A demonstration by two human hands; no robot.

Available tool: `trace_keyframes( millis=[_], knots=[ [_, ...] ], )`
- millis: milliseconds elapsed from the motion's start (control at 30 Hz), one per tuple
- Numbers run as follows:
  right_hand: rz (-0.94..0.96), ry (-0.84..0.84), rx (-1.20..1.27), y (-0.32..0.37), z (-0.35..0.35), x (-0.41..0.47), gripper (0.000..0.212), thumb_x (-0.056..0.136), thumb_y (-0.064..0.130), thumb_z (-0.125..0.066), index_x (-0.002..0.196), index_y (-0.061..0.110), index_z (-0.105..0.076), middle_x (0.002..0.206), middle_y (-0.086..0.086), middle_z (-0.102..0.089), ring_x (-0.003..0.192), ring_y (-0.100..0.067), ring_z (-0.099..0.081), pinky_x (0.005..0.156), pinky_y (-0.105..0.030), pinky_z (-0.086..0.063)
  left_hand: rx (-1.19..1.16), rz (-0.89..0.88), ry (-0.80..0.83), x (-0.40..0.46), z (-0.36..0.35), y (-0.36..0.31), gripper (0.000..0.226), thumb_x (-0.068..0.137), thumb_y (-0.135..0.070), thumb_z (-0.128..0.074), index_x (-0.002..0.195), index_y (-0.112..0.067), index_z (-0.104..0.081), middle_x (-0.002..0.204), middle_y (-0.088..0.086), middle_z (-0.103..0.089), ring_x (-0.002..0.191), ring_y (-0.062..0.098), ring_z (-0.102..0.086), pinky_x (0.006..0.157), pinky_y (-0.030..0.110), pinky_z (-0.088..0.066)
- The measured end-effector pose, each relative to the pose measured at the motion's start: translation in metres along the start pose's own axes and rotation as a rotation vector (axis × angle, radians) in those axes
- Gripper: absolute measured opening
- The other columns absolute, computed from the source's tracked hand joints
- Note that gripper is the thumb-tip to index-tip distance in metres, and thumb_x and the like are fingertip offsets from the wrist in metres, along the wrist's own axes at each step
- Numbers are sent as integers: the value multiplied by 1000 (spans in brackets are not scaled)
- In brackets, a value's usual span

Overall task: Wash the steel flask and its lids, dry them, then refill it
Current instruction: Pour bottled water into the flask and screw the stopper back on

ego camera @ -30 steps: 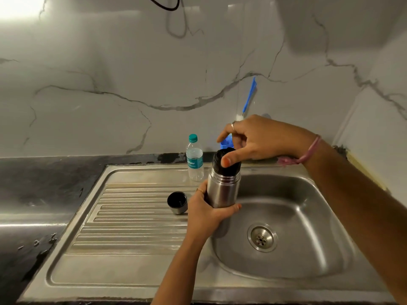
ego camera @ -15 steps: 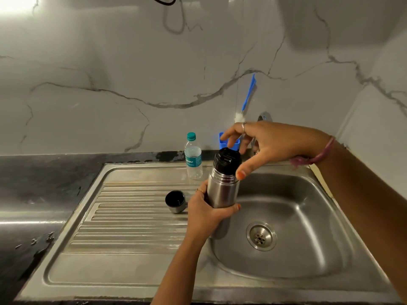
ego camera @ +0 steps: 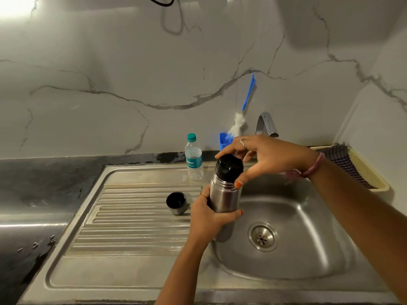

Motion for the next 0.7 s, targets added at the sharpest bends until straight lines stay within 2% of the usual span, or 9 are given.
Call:
trace_keyframes(
  millis=[100, 200, 367, 433, 533, 633, 700],
  knots=[
    [5, 99, 11, -2, 9, -2, 66, 73, 30, -80, 129, 45, -50, 124, 22, -54, 117, -2, -51, 100, -35, -46, 5, -6, 15, 1, 0, -3, 67, 59, -17, -94, 113, -34, -57, 103, -11, -68, 91, -4, -64, 71, 12, -53],
    [-16, 145, 19, 0, 17, -3, 66, 73, 27, -80, 129, 46, -50, 124, 23, -56, 117, -1, -52, 99, -32, -47, 10, -15, 16, 2, 1, -3, 74, 58, -20, -95, 122, -28, -58, 108, -10, -68, 94, -2, -64, 75, 13, -54],
    [-66, 70, -20, 4, 21, 2, 63, 55, 48, -85, 112, 39, -60, 104, 13, -66, 96, -7, -62, 87, -30, -51, 16, -37, 15, 2, 0, -6, 74, 57, -20, -96, 121, -27, -59, 105, -11, -69, 92, 0, -65, 77, 17, -55],
    [-78, 46, -64, 5, 17, 3, 62, 50, 51, -87, 103, 36, -59, 95, 11, -66, 84, -9, -63, 78, -28, -54, 6, -32, 16, 1, -1, -8, 74, 56, -20, -96, 120, -27, -59, 105, -11, -69, 93, 2, -66, 79, 21, -57],
    [-107, 25, -115, 7, 13, 4, 64, 47, 57, -85, 98, 35, -54, 91, 10, -64, 80, -9, -61, 71, -25, -52, 8, -31, 18, 1, -1, -9, 72, 57, -20, -96, 118, -29, -59, 104, -12, -68, 93, -1, -65, 78, 20, -56],
    [-126, 29, -175, 7, 14, 4, 66, 50, 61, -81, 102, 32, -54, 93, 11, -62, 83, -8, -60, 68, -19, -46, 19, -30, 23, 1, 0, -10, 73, 57, -22, -95, 120, -29, -58, 106, -13, -67, 93, -3, -63, 77, 18, -55],
    [-134, 89, -141, 7, 19, 2, 73, 56, 54, -82, 119, 34, -52, 110, 17, -59, 92, -3, -59, 74, -15, -44, 23, -29, 24, 0, 0, -10, 72, 57, -22, -95, 118, -31, -58, 105, -13, -67, 93, -3, -63, 76, 17, -55]
  ],
)
Point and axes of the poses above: each hand's wrist, its own x-axis towards the middle knuckle, its own z-axis out of the back of the hand, y = z × x, the point moved 1 cm from there along x, towards the middle knuckle
